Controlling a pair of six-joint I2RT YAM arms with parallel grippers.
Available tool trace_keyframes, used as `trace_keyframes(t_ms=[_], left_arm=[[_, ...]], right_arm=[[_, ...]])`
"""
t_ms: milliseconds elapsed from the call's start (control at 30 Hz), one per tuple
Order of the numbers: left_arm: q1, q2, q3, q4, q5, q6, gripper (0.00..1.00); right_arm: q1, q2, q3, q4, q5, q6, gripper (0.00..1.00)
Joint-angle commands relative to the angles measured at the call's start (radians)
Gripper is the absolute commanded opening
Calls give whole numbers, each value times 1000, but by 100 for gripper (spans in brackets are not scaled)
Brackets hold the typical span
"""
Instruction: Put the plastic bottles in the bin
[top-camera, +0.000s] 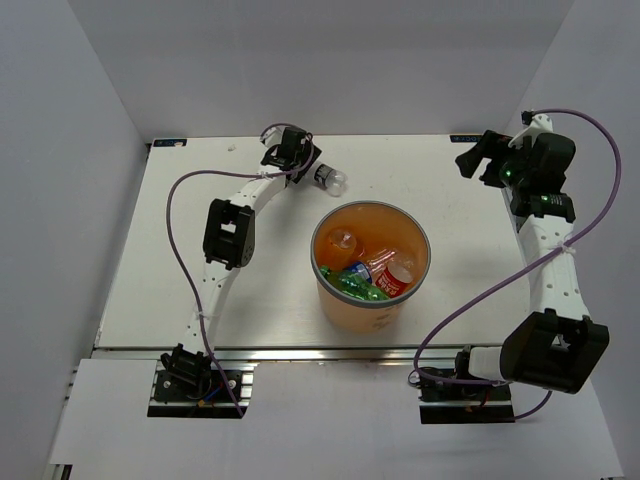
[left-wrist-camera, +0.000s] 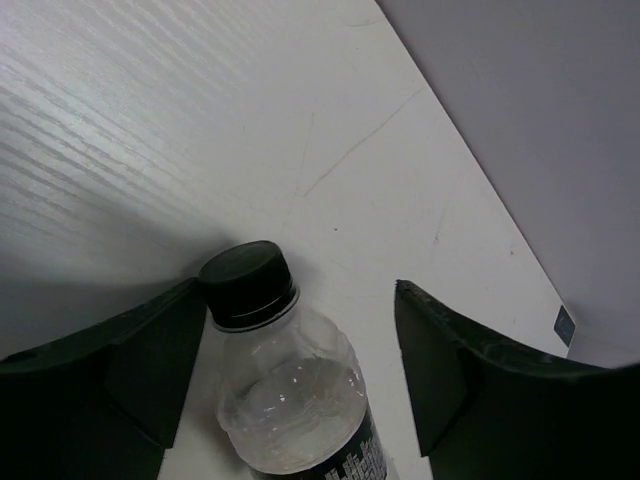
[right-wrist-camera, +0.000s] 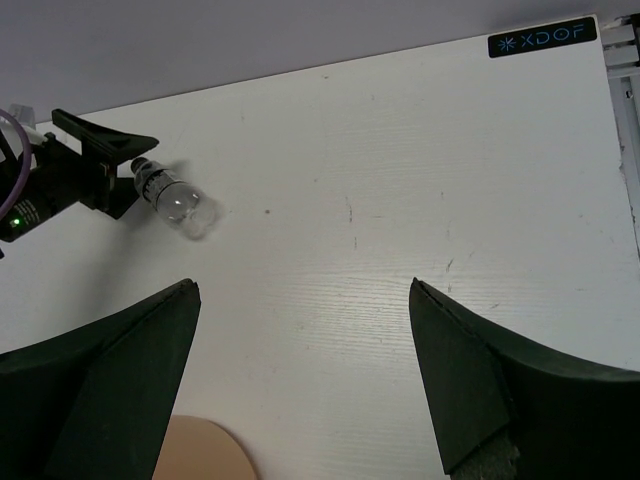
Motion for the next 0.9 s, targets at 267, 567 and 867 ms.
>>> trace_keyframes(t_ms=[267,567,867], left_arm=[[-8,22,-5,-104,-118,12,71],[-8,-44,-70,-54,-65,91,43],[30,-227,-248,36,41,152,0]], right_arm=[[-17,-26,-53,78,86,33,89],[-19,-34,-65,80,106,38,89],[-20,-53,-87,83,90,39,89]])
